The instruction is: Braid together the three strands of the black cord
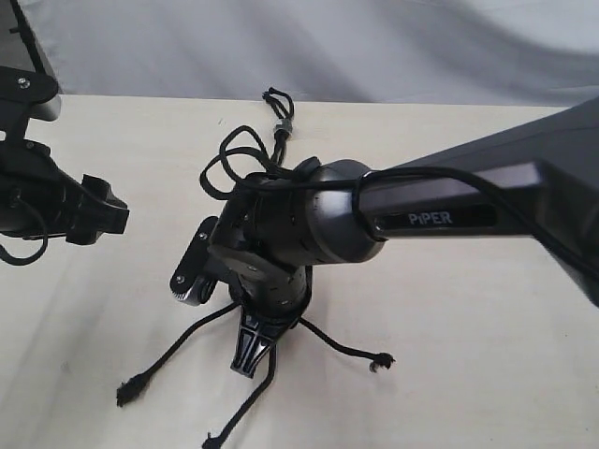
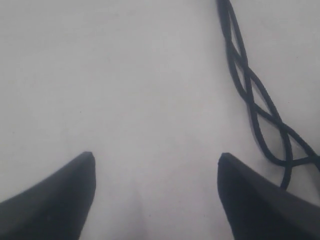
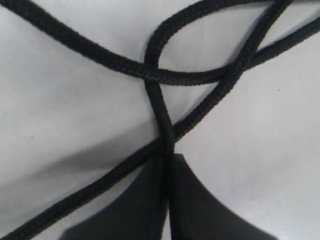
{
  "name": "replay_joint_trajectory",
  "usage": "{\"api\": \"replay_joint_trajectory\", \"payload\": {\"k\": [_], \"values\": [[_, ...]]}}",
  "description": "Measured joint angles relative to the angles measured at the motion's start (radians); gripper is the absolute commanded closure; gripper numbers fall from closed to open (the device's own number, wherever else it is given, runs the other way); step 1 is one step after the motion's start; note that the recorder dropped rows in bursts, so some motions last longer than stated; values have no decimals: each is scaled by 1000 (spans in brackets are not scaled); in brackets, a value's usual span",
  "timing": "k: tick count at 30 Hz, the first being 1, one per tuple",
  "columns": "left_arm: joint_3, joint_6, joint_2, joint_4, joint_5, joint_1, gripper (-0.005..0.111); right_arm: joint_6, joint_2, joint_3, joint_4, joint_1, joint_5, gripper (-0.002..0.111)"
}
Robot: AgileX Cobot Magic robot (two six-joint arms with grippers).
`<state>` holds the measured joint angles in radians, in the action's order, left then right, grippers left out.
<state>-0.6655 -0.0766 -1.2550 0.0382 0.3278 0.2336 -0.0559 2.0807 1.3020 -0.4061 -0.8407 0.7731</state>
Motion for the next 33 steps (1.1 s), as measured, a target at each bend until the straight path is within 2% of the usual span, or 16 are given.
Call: {"api": "replay_joint_trajectory", "payload": {"k": [11, 20, 33], "values": [[0, 0, 0, 0, 0, 0, 42, 137, -30, -8, 227, 3, 2, 108], [0, 0, 0, 0, 0, 0, 42, 134, -117, -12, 192, 1, 4, 108], [0, 0, 0, 0, 0, 0, 42, 130, -43, -12, 181, 1, 41, 108]]}}
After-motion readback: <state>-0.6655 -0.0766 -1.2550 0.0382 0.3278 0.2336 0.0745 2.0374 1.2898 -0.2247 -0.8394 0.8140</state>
